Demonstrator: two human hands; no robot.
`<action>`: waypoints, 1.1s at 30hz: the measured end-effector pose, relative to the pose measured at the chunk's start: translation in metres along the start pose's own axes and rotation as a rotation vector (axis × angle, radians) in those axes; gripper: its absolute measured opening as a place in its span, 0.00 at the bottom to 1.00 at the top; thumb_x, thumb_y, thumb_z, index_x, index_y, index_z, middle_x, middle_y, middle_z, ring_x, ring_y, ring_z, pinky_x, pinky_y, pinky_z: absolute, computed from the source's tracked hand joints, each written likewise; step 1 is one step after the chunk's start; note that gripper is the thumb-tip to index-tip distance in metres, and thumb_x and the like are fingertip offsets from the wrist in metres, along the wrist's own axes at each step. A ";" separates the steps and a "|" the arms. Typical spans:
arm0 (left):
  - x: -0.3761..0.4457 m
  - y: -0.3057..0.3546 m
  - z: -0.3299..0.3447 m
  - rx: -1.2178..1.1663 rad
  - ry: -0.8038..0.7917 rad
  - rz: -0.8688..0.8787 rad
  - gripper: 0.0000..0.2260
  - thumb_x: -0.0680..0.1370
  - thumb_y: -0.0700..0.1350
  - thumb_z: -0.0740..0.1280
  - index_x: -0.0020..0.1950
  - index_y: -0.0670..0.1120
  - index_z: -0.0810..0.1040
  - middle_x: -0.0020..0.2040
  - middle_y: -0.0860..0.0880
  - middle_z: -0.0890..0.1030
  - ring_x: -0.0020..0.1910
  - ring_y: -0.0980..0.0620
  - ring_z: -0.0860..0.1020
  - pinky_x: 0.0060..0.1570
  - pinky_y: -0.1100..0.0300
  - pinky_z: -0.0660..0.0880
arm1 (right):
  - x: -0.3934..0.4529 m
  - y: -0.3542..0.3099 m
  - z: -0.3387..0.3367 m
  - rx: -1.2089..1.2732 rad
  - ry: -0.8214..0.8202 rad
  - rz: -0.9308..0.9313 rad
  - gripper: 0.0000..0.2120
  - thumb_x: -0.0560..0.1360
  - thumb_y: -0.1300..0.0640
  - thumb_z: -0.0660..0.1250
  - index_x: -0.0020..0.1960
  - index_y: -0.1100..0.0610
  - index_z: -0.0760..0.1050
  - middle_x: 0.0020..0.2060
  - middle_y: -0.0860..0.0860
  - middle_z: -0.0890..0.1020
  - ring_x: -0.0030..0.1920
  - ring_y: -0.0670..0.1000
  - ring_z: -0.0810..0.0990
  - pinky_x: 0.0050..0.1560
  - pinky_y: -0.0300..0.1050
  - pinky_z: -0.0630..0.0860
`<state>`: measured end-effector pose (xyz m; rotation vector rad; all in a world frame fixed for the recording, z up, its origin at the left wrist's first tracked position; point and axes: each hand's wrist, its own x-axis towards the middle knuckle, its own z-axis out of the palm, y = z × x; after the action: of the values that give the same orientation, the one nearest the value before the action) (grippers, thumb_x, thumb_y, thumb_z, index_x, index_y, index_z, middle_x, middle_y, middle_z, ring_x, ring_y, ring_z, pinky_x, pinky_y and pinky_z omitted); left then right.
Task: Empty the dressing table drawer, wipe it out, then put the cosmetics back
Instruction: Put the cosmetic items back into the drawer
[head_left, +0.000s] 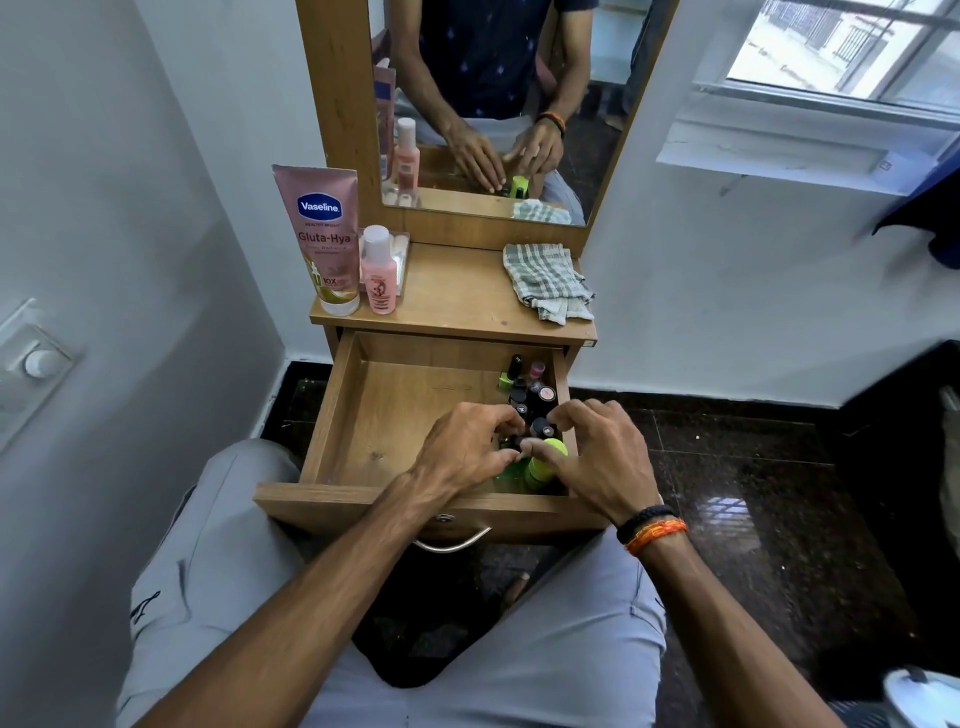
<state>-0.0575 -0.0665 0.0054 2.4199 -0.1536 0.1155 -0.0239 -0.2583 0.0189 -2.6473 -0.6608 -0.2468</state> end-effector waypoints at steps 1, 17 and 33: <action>-0.001 -0.001 -0.001 -0.014 0.007 -0.004 0.19 0.73 0.50 0.76 0.62 0.49 0.81 0.57 0.51 0.85 0.56 0.55 0.82 0.56 0.56 0.80 | 0.003 -0.004 -0.001 0.020 0.056 -0.003 0.21 0.70 0.34 0.71 0.51 0.51 0.79 0.42 0.45 0.80 0.44 0.47 0.73 0.41 0.39 0.69; -0.001 -0.050 -0.087 -0.324 0.468 -0.322 0.12 0.75 0.41 0.74 0.58 0.48 0.83 0.48 0.55 0.84 0.46 0.64 0.81 0.44 0.76 0.75 | 0.110 -0.105 0.025 0.448 0.050 0.035 0.08 0.74 0.54 0.73 0.52 0.53 0.80 0.41 0.46 0.81 0.39 0.43 0.78 0.41 0.33 0.74; 0.010 -0.071 -0.113 -0.386 0.596 -0.448 0.14 0.75 0.36 0.72 0.59 0.46 0.82 0.47 0.55 0.84 0.48 0.63 0.80 0.52 0.68 0.77 | 0.192 -0.164 0.054 0.403 0.029 -0.015 0.22 0.73 0.52 0.71 0.66 0.55 0.75 0.60 0.52 0.81 0.55 0.52 0.80 0.55 0.49 0.79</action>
<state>-0.0427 0.0600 0.0456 1.8866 0.5793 0.5358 0.0681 -0.0241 0.0753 -2.2504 -0.6447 -0.1387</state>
